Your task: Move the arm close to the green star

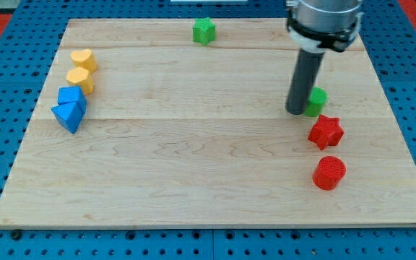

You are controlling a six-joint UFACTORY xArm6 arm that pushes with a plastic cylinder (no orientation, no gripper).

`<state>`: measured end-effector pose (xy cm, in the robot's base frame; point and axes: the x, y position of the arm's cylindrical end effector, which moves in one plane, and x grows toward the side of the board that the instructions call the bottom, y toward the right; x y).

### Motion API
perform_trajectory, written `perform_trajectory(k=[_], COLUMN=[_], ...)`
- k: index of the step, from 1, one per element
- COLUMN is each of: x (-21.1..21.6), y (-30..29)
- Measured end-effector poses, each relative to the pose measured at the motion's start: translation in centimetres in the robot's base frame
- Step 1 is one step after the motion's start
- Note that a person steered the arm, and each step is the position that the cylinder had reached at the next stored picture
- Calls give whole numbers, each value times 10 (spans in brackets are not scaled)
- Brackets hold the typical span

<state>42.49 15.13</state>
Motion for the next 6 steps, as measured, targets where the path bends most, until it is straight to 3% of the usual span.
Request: perform_trajectory(k=[1, 2, 4, 6], x=[-6, -21, -112, -176], y=[-15, -84, -179, -256])
